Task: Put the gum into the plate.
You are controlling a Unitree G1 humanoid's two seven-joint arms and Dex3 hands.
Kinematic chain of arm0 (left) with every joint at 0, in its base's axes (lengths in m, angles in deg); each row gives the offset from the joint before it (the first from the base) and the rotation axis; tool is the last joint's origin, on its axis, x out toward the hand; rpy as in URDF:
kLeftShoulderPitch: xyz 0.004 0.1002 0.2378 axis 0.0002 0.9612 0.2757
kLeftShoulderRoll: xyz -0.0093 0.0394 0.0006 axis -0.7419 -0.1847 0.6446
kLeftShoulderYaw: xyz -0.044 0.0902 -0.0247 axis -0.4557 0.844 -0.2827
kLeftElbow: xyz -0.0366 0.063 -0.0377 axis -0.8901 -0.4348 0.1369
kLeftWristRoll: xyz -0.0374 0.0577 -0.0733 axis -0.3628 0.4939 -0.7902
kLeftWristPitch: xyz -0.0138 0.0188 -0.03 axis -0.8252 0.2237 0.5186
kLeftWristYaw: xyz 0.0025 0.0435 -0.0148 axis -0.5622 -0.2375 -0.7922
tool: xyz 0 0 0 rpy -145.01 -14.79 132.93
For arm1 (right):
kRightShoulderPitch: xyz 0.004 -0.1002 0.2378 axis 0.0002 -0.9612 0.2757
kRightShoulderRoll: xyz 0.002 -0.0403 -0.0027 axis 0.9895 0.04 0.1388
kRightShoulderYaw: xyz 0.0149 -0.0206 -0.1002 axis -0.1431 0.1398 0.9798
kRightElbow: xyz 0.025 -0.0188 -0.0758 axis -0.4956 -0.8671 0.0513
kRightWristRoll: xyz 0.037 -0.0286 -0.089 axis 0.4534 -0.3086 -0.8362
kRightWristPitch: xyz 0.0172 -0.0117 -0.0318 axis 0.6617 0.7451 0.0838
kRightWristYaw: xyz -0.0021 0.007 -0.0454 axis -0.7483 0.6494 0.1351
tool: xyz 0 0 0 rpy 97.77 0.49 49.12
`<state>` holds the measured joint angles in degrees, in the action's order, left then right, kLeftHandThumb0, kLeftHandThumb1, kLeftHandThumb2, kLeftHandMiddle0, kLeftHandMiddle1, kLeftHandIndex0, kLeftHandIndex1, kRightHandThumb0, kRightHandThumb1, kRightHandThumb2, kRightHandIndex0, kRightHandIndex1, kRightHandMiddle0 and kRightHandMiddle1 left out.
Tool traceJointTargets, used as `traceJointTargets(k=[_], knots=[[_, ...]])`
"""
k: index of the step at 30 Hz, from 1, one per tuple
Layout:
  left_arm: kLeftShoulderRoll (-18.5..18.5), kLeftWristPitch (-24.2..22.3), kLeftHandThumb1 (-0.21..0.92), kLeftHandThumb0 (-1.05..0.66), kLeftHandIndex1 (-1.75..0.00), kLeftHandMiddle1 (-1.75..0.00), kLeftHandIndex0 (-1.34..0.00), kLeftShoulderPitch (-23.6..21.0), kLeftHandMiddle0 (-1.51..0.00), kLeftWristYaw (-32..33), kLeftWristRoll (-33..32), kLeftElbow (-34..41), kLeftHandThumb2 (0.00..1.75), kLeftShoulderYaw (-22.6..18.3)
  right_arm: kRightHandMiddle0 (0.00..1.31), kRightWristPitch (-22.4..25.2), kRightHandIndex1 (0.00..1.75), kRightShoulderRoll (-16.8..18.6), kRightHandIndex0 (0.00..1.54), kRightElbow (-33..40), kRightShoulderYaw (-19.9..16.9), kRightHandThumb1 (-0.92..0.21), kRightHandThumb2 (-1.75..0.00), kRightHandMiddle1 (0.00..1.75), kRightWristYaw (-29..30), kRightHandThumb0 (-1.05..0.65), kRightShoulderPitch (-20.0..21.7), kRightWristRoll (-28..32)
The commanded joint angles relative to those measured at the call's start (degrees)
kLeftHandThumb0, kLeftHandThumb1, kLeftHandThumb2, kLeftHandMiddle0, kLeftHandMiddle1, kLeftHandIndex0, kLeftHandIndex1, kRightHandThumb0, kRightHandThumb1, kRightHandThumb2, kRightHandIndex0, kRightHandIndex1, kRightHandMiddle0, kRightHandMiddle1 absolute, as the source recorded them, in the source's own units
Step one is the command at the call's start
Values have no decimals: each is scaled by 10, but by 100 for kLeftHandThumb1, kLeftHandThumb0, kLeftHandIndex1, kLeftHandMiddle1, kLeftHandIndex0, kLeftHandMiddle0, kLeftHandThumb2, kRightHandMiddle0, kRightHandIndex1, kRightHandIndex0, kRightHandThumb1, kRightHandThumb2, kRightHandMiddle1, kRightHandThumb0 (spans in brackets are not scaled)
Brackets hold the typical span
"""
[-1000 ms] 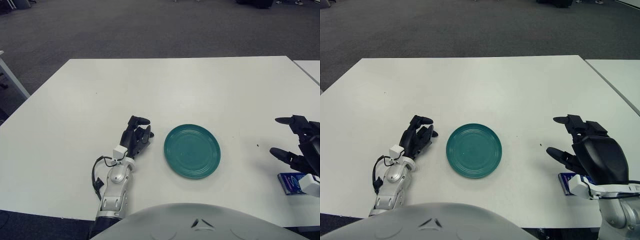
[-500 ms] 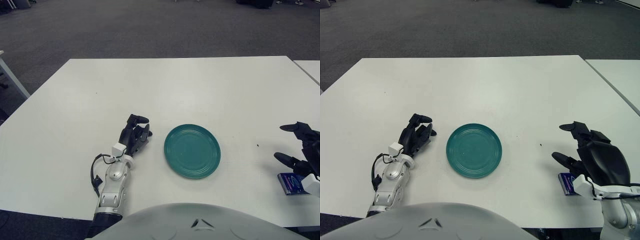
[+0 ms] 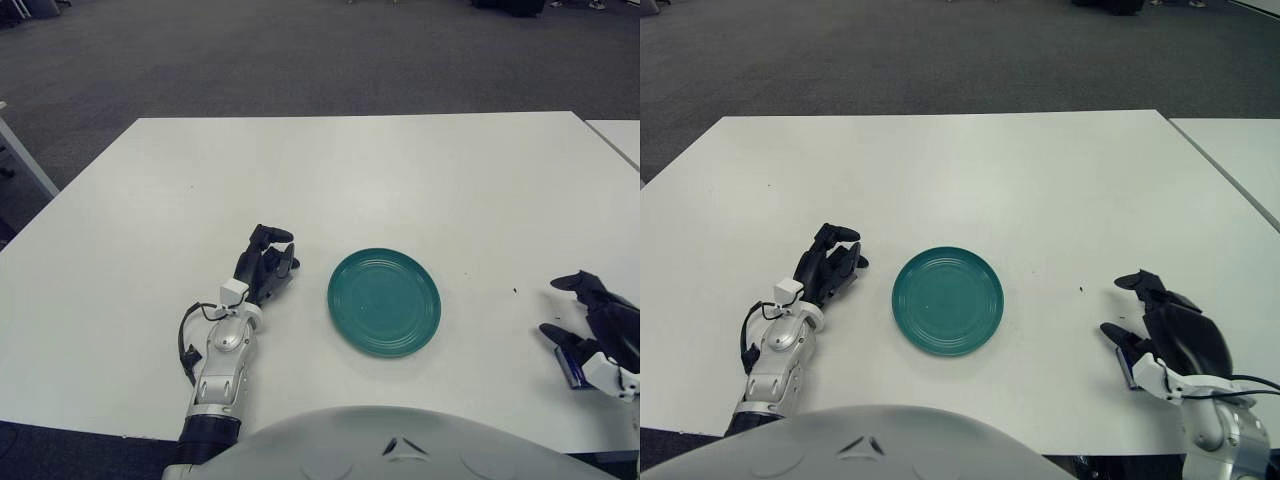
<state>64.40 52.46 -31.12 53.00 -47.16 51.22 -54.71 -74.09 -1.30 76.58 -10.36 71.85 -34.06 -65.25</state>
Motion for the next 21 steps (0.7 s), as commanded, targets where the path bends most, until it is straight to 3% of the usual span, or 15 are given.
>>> traceJointTargets(k=[1,6,10,16,21], knots=[[-9,-24,92,-36,-175,-160,-20,-10,-45,-7,-11,-23,52,-11,4,15,54,-25,42,-47,44,-92,-36,112,46,-69,-107,-42],[-10,-23,90,-36,-175,-160,-21,-15,-43,-8,-13,-29,55,-15,4,51,51,-18,42,-110,102,-92,-43,112,113,-70,-84,-73],[-10,-22,91,-36,-175,-159,-21,-18,-43,-5,-9,-31,54,-15,4,72,50,-33,42,-167,143,-92,-43,111,168,-70,-68,-76],[-8,-20,92,-36,-175,-157,-21,-16,-44,-5,-9,-29,52,-14,4,87,50,-46,44,-198,178,-92,-43,111,224,-69,-53,-68],[-9,-24,92,-36,-175,-157,-20,-15,-45,-9,-13,-26,52,-15,5,103,51,-64,45,-266,207,-92,-44,111,281,-69,-24,-66]])
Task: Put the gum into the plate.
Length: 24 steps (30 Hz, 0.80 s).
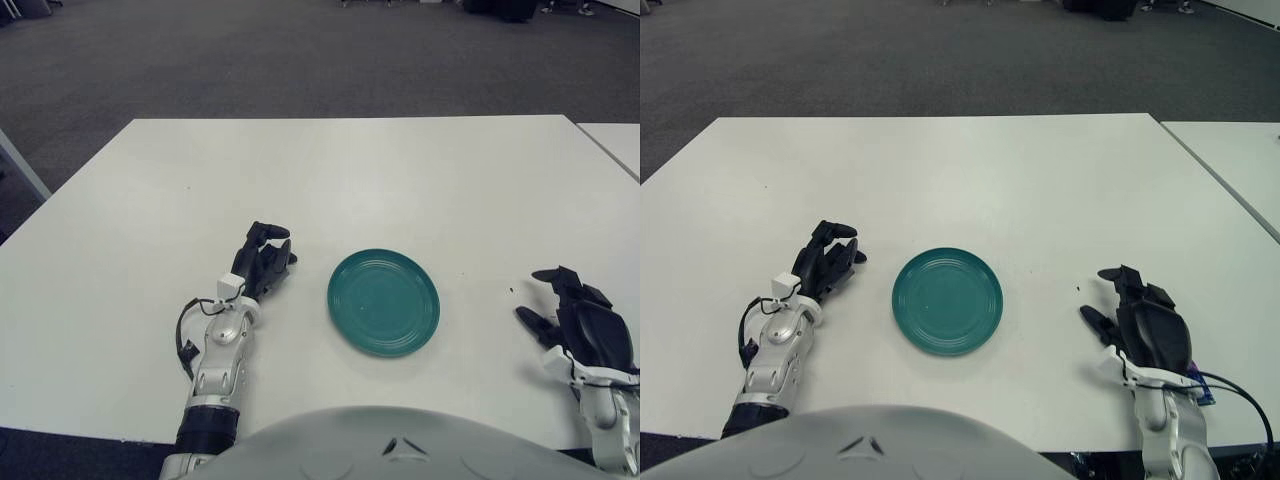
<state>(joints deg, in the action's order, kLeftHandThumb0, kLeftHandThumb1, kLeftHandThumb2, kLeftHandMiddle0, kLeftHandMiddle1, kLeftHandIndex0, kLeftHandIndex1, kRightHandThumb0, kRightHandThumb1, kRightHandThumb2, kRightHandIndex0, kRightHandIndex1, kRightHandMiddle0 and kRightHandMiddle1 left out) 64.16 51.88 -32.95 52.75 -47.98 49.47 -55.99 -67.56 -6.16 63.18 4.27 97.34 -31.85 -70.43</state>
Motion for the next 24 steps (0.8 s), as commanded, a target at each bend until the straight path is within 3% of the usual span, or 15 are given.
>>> traceJointTargets(k=[1,14,24], knots=[[-7,-20,92,-36,-175,-156,-20,3,-45,-7,-6,-8,52,-4,4,41,51,-19,44,-157,67,-92,-46,110,47,-70,-38,-14],[-11,-14,92,-36,-175,-156,-21,4,-50,-11,-10,-9,52,-9,3,61,51,-46,43,-253,124,-92,-53,109,146,-72,0,19],[-11,-16,92,-36,-175,-159,-21,2,-50,-10,-3,-10,52,-6,2,87,52,-56,42,-240,175,-92,-54,109,157,-74,36,37]])
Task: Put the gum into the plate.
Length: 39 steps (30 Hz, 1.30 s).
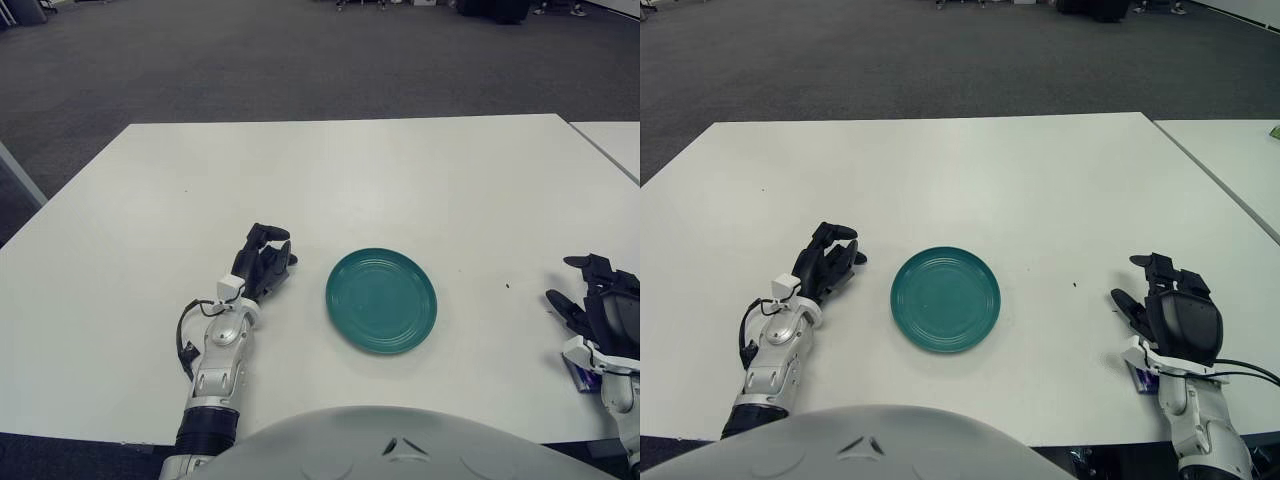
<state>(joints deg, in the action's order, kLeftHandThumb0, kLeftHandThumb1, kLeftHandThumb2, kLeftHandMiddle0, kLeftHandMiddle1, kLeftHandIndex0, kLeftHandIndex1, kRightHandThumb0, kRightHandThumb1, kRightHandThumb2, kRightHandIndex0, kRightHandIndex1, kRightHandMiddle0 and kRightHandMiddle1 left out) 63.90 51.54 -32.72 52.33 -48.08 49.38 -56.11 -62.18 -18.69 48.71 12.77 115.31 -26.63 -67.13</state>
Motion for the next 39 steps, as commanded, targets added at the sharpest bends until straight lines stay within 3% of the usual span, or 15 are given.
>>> traceJointTargets(k=[1,11,16,27,33,39], knots=[[-7,-12,92,-36,-175,-159,-21,-1,-50,-6,-4,-10,52,-4,1,35,52,64,42,-101,97,-92,-54,109,-23,-74,-8,6],[3,-5,82,-37,-175,-164,-26,-2,-53,-4,-11,-10,66,3,1,52,54,25,40,-109,150,-92,-52,111,-25,-73,40,21],[4,-9,83,-37,-175,-164,-25,1,-51,2,-2,-5,65,7,1,67,55,16,39,-108,179,-92,-52,113,-25,-73,58,31],[8,-14,92,-36,-175,-155,-21,6,-48,7,3,4,52,10,2,104,58,30,42,-101,244,-92,-52,112,-15,-72,105,42],[11,-9,82,-37,-175,-161,-26,12,-53,7,3,15,66,12,5,118,56,39,41,-93,274,-92,-52,111,-12,-72,120,43],[11,-11,82,-37,-175,-164,-26,6,-51,8,9,8,67,16,7,135,54,44,43,-96,300,-92,-52,110,-16,-72,137,41]])
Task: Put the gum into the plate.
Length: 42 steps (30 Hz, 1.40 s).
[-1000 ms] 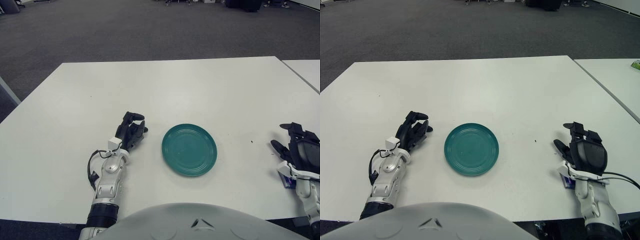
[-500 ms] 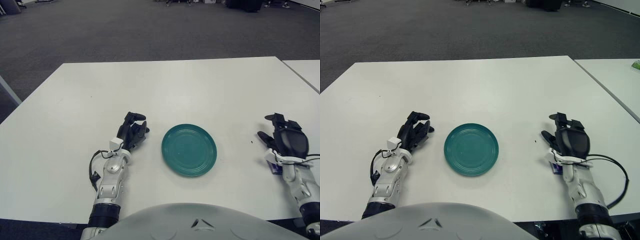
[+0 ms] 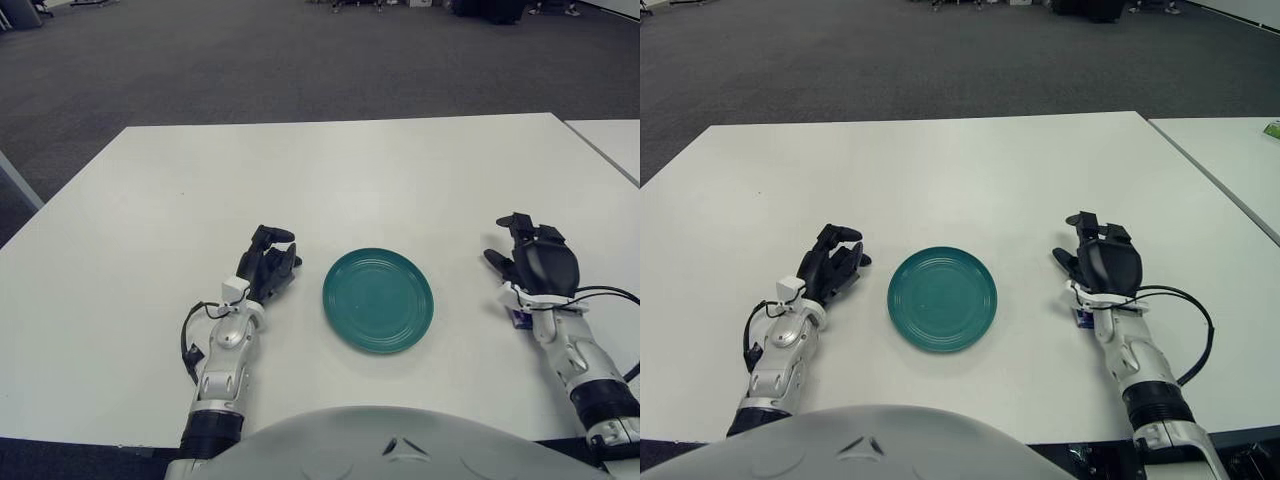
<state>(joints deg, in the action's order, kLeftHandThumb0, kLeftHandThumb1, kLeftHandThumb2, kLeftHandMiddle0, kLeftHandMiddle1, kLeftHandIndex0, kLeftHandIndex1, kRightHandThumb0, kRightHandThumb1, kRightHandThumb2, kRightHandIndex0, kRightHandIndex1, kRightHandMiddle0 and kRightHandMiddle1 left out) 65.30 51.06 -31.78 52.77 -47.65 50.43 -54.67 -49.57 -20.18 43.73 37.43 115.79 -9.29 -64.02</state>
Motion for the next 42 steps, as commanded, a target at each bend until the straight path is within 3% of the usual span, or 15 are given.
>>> traceJointTargets(k=[1,17,26,42], knots=[[-2,-6,82,-37,-175,-164,-26,-4,-50,4,6,-4,67,2,7,11,54,59,43,-50,57,-92,-52,110,-20,-72,-33,10],[11,0,89,-36,-175,-159,-22,-7,-48,11,11,-15,56,8,8,4,59,67,52,-118,127,-92,-50,108,6,-71,28,7],[14,1,91,-36,-175,-157,-21,-8,-49,11,11,-20,54,7,7,15,57,80,48,-127,139,-92,-55,109,-12,-69,45,20],[14,28,89,-36,-175,-161,-22,-6,-51,11,17,-28,56,9,5,0,62,96,54,-182,155,-92,-51,109,11,-65,75,26]])
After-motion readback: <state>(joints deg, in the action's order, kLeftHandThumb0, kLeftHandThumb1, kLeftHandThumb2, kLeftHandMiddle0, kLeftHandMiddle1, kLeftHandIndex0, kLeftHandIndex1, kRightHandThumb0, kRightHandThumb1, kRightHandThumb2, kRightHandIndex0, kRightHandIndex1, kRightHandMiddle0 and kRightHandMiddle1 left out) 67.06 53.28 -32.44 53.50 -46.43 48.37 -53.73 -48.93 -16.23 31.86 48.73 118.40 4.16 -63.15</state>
